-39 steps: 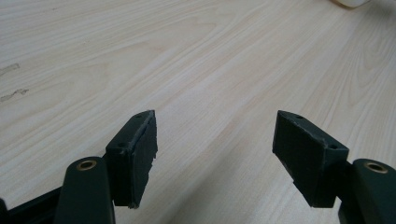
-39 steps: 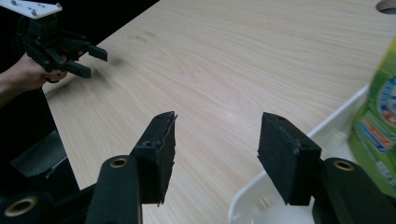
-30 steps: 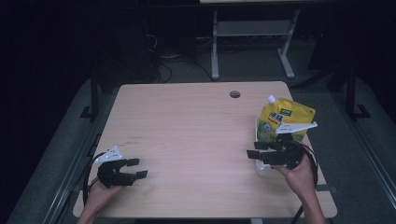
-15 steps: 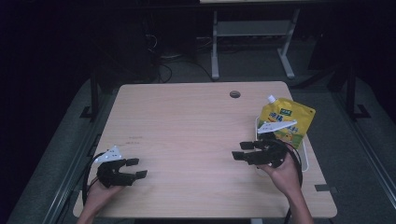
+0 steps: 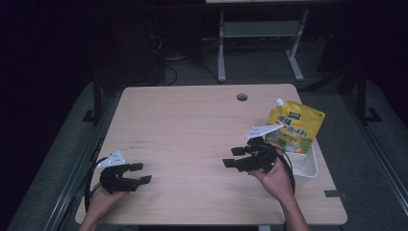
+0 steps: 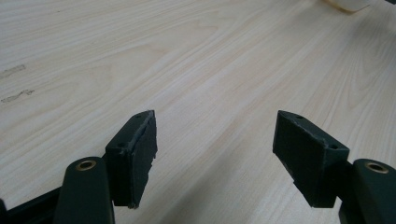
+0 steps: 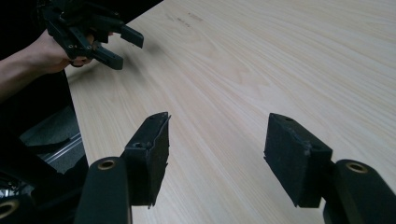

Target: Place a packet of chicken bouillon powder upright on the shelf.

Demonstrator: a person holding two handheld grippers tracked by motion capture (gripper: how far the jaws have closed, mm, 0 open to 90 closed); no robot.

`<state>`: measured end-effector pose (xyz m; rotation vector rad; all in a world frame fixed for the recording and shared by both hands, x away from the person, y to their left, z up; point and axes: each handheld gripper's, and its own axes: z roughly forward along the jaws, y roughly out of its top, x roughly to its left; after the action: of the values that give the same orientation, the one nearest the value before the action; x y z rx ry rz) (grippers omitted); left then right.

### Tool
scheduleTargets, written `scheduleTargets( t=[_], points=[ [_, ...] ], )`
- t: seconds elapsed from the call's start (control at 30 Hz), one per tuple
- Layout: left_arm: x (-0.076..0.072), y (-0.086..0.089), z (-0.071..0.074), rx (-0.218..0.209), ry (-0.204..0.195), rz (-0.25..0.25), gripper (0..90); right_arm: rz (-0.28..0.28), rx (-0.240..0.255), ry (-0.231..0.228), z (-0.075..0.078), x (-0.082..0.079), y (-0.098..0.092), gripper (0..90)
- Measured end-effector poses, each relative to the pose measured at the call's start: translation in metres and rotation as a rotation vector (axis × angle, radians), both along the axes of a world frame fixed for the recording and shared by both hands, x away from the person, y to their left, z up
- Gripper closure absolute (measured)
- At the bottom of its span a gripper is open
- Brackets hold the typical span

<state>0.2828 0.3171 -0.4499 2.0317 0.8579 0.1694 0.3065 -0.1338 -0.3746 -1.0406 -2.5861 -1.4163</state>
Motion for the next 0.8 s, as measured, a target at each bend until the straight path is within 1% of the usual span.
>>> scheduleTargets(
  t=[0.33,0.5,0.8],
  points=[
    [0.0,0.001,0.0,0.003,-0.001,0.001,29.8,0.038,-0.007,0.012,-0.008,0.003,0.027,38.2],
    [0.0,0.0,0.0,0.008,-0.001,0.001,29.4,0.06,-0.022,0.019,-0.014,0.001,0.04,37.7],
    [0.0,-0.002,0.0,0.014,-0.003,-0.004,28.3,0.081,-0.058,0.027,-0.028,-0.001,0.06,36.8]
  ],
)
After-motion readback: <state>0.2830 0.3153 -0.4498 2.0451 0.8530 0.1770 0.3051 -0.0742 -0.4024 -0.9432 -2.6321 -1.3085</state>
